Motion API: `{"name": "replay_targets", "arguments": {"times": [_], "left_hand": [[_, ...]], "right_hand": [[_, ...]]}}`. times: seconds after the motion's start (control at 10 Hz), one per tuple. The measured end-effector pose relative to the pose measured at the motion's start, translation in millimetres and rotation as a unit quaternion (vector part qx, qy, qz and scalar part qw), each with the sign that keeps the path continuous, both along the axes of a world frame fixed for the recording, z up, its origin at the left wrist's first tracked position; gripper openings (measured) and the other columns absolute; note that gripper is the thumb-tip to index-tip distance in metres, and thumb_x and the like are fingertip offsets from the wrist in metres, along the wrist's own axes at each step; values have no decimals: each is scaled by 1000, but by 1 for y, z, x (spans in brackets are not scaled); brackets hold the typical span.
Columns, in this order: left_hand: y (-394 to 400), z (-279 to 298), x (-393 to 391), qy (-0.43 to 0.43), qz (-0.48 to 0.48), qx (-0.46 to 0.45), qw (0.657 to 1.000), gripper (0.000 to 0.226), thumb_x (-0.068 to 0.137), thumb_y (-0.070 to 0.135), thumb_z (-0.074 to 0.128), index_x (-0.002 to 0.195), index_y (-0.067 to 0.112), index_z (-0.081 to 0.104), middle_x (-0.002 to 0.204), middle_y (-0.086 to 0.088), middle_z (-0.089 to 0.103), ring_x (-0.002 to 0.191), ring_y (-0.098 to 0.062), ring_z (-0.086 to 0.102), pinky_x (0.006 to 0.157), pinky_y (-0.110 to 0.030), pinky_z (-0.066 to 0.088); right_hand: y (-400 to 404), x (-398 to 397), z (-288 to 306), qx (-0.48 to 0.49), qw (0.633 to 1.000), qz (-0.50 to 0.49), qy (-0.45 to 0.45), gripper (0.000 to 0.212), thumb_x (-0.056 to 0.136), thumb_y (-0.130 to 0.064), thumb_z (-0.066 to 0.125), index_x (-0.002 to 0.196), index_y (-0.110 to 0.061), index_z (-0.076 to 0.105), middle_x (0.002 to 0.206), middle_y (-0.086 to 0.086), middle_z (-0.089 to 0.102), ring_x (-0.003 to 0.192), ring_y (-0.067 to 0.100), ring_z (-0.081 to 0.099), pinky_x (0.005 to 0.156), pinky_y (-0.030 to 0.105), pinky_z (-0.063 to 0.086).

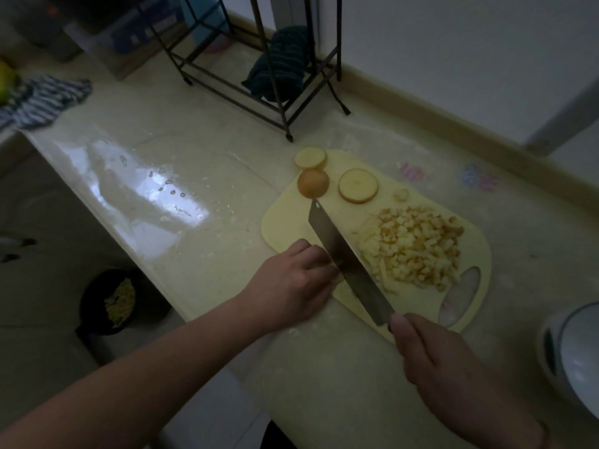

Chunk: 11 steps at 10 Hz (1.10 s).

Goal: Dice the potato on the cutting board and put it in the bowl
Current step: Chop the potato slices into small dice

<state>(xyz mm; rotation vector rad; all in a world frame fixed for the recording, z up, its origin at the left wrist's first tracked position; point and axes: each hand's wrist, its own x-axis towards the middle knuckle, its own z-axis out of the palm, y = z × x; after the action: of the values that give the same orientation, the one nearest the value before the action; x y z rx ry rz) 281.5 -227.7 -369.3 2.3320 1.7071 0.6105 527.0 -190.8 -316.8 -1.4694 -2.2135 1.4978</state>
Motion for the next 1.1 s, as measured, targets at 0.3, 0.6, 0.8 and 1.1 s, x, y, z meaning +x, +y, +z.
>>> {"name": "replay_targets", "arguments": {"times": [0.3, 0.6, 0.8, 1.1], "left_hand": [[-11, -6, 0, 37, 13, 48, 998, 8, 86, 15, 73, 91, 10, 75, 97, -8, 69, 84, -32, 61, 64, -39, 53], [-9, -7, 2, 28, 13, 44, 999, 11, 86, 17, 74, 95, 11, 73, 94, -8, 65, 85, -33, 61, 62, -40, 53], [-7, -12, -4, 4, 1, 27, 1000, 17, 91, 18, 66, 102, 9, 76, 101, -9, 67, 92, -33, 61, 72, -42, 54], [-5, -11, -5, 1, -9, 29, 1000, 18, 90, 16, 67, 105, 11, 76, 105, -11, 68, 91, -35, 61, 77, -42, 54]], "right_hand": [[-23, -2, 7, 33, 999, 3, 2, 46, 85, -68, 29, 68, -28, 45, 66, -21, 59, 63, 0, 55, 63, 17, 41], [-39, 10, -82, -2, 992, 5, -126, 55, 79, -81, 22, 72, -32, 46, 59, -27, 59, 94, 5, 50, 58, 29, 36], [-10, -5, -74, -54, 977, -34, -205, 20, 90, -58, 42, 79, -41, 40, 60, -9, 54, 90, 12, 62, 79, 34, 39], [-23, -11, -9, 56, 997, 6, -48, 82, 62, -93, -6, 69, -28, 43, 60, -1, 57, 63, 11, 56, 63, 32, 40]]}}
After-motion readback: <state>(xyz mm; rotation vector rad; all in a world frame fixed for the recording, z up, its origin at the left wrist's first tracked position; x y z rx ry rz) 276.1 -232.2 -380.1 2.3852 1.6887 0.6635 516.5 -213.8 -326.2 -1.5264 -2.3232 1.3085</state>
